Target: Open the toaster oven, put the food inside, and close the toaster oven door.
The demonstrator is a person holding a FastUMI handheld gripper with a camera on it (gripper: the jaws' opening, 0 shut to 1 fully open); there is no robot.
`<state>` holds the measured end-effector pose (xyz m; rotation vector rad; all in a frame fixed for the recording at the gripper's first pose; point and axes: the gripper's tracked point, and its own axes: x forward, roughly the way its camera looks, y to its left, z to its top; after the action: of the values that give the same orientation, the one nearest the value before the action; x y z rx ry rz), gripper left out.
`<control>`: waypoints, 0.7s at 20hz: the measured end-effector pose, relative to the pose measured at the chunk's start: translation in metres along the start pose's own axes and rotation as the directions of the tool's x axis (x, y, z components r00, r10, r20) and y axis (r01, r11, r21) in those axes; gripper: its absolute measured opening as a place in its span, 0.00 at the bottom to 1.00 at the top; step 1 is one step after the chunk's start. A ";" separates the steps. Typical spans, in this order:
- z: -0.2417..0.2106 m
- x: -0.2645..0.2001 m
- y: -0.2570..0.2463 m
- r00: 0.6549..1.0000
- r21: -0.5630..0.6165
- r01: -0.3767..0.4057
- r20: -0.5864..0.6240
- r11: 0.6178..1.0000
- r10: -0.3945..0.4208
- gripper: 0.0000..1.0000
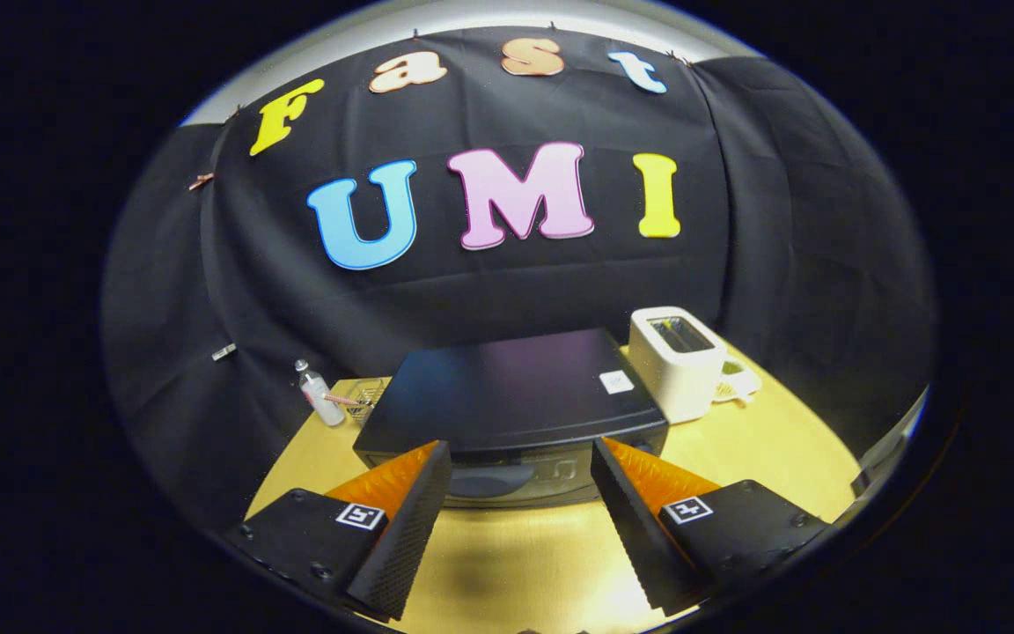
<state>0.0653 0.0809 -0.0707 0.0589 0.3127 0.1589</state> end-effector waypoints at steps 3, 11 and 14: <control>0.042 -0.021 -0.011 0.996 -0.060 0.003 0.094 0.998 0.002 0.98; 0.110 -0.065 -0.054 0.964 -0.063 -0.032 0.263 0.998 0.047 0.98; 0.113 -0.075 -0.074 0.956 -0.087 -0.032 0.289 0.996 0.056 0.98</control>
<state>0.0405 -0.0082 0.0536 0.0081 0.0097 0.2047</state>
